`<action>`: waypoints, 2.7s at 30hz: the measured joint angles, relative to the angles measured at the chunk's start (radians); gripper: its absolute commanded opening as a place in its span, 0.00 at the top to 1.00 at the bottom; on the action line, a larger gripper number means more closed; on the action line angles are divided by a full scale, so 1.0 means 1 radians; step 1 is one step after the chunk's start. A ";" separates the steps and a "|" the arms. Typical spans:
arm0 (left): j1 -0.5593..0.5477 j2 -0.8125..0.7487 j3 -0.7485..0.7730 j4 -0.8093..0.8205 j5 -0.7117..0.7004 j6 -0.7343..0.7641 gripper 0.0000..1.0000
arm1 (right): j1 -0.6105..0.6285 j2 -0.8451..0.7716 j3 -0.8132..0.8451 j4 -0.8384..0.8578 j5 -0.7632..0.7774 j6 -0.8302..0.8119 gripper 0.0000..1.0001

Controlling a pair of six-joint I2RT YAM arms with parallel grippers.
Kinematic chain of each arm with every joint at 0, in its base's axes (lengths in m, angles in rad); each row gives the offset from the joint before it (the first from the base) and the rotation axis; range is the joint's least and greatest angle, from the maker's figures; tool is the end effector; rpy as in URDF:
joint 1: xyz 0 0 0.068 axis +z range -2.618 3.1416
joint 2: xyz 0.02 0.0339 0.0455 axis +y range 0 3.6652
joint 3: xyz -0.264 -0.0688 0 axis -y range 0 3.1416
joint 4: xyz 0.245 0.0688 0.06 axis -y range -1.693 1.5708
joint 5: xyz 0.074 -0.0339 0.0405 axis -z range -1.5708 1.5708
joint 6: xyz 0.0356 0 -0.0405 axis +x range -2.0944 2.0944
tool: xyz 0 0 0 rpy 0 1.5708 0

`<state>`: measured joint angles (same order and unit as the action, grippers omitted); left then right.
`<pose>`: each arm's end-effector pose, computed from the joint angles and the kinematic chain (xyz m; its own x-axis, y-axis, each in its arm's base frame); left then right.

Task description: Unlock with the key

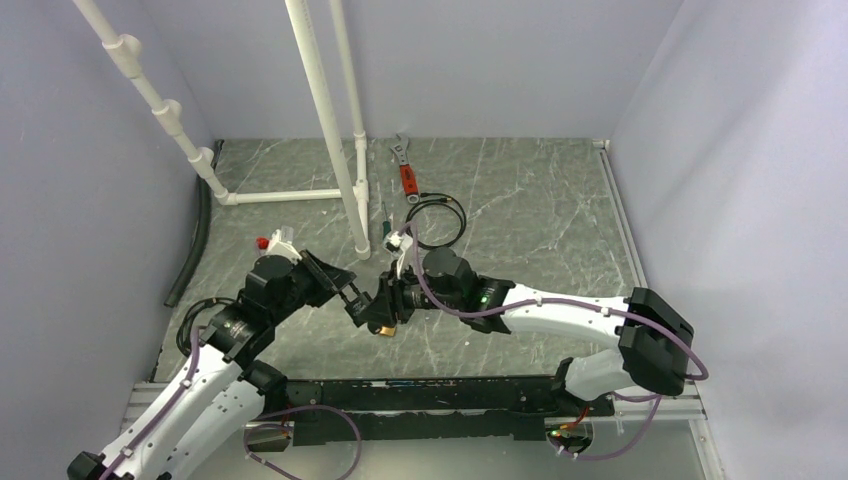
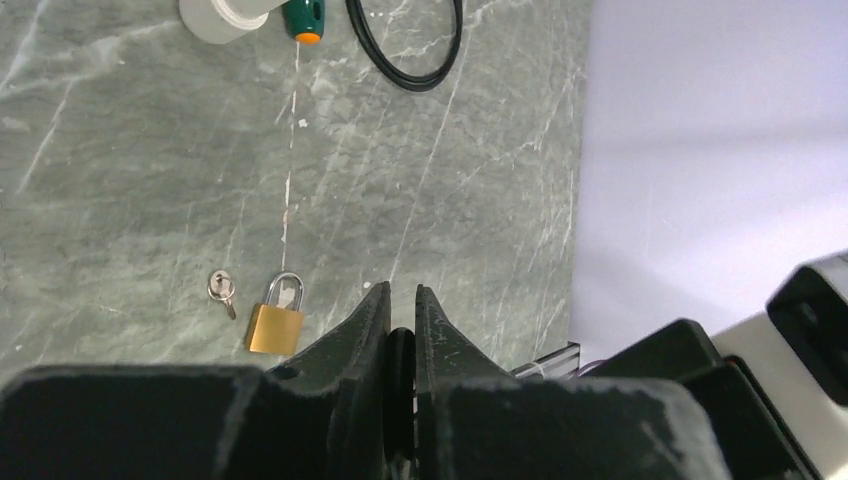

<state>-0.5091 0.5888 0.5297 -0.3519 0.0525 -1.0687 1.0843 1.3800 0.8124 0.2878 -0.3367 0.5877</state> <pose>0.1292 -0.0743 0.2618 -0.6314 -0.6501 -0.4228 -0.0513 0.5791 -0.8137 0.1356 0.2815 0.2619 -0.6524 -0.1141 -0.7493 -0.7463 0.2690 0.6088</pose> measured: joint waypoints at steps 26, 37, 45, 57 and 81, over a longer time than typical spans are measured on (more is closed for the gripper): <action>0.000 -0.064 0.113 -0.185 -0.026 0.133 0.11 | 0.069 -0.133 0.061 -0.192 0.164 -0.141 1.00; -0.001 -0.324 -0.038 0.052 0.160 0.295 0.09 | -0.035 -0.213 0.048 -0.267 0.116 -0.071 1.00; -0.001 -0.410 -0.135 0.317 0.336 0.358 0.13 | -0.203 -0.376 0.064 -0.394 -0.079 -0.044 1.00; -0.001 -0.078 -0.167 0.738 0.591 0.403 0.22 | -0.335 -0.465 0.066 -0.404 -0.317 0.045 1.00; -0.001 -0.009 -0.167 0.911 0.717 0.403 0.47 | -0.386 -0.408 0.065 -0.280 -0.405 0.158 1.00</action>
<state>-0.5102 0.5797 0.3630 0.5591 0.7696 -0.6655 0.6983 0.9718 0.8776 0.0078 -0.7414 0.7456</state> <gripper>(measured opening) 0.537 0.359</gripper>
